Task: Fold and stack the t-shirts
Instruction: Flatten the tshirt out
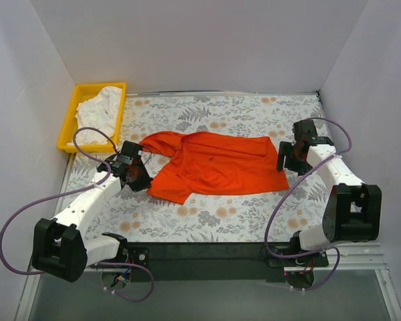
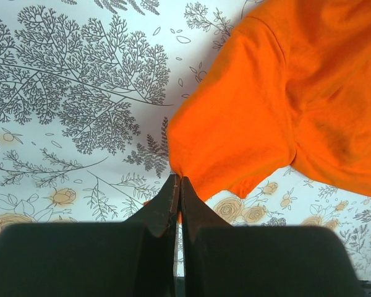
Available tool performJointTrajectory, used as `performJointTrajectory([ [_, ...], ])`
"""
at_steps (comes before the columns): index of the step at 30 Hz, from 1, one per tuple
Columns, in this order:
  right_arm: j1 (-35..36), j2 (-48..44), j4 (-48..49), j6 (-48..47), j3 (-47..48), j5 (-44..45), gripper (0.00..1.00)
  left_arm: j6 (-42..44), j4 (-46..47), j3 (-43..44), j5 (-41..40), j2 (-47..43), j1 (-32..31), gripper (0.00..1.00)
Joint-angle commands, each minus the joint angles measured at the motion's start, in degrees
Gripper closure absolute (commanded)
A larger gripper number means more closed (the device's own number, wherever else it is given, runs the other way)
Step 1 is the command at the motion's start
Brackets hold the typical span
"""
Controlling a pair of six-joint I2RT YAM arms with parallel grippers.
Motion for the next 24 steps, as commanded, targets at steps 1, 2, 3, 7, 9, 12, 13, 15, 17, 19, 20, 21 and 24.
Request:
performJointTrajectory([
  [1, -1.7, -2.1, 2.3, 0.7, -1.1, -1.0, 0.34, -0.3, -0.1, -0.3, 1.5, -1.9, -0.2, 1.00],
  [2, -2.0, -2.0, 3.0, 1.3, -2.3, -2.4, 0.36, -0.3, -0.2, -0.4, 1.8, -1.9, -0.2, 1.00],
  [3, -4.3, -2.1, 3.7, 2.1, -2.9, -3.8, 0.38, -0.3, -0.1, -0.5, 2.0, -2.1, -0.2, 1.00],
  [7, -4.7, -2.3, 7.4, 5.5, -6.2, -5.4, 0.40, -0.7, 0.0, -1.0, 2.4, -3.0, -0.2, 1.00],
  [9, -4.7, -1.8, 9.0, 6.8, -8.2, -5.1, 0.42, -0.8, -0.1, -1.1, 2.3, -3.3, -0.2, 1.00],
  [12, -4.7, -1.0, 11.5, 7.8, -10.4, -4.6, 0.43, -0.7, -0.3, -1.3, 2.2, -3.8, -0.2, 1.00],
  [13, -4.7, -0.7, 12.2, 8.8, -10.9, -4.6, 0.42, -0.7, -0.2, -1.4, 2.2, -3.9, -0.2, 1.00],
  [15, -4.7, -0.3, 14.1, 9.8, -11.4, -4.9, 0.42, -0.8, 0.1, -2.0, 2.3, -4.0, -0.2, 1.00],
  [17, -4.7, 0.5, 15.0, 10.8, -11.8, -5.0, 0.43, -0.8, 0.3, -2.2, 2.4, -3.9, -0.2, 1.00],
  [19, -4.6, 1.7, 15.5, 11.3, -12.0, -5.3, 0.43, -0.8, 0.5, -2.2, 2.6, -3.9, -0.2, 1.00],
  [20, -4.6, 1.9, 15.5, 11.6, -12.1, -5.4, 0.43, -0.9, 0.6, -2.2, 2.7, -3.8, -0.2, 1.00],
  [21, -4.6, 2.2, 15.4, 11.8, -12.4, -5.4, 0.43, -0.9, 0.7, -2.4, 2.7, -3.6, -0.2, 1.00],
  [24, -4.5, 2.3, 15.3, 12.7, -13.7, -5.1, 0.43, -0.8, 1.1, -2.3, 3.0, -3.3, -0.2, 1.00],
])
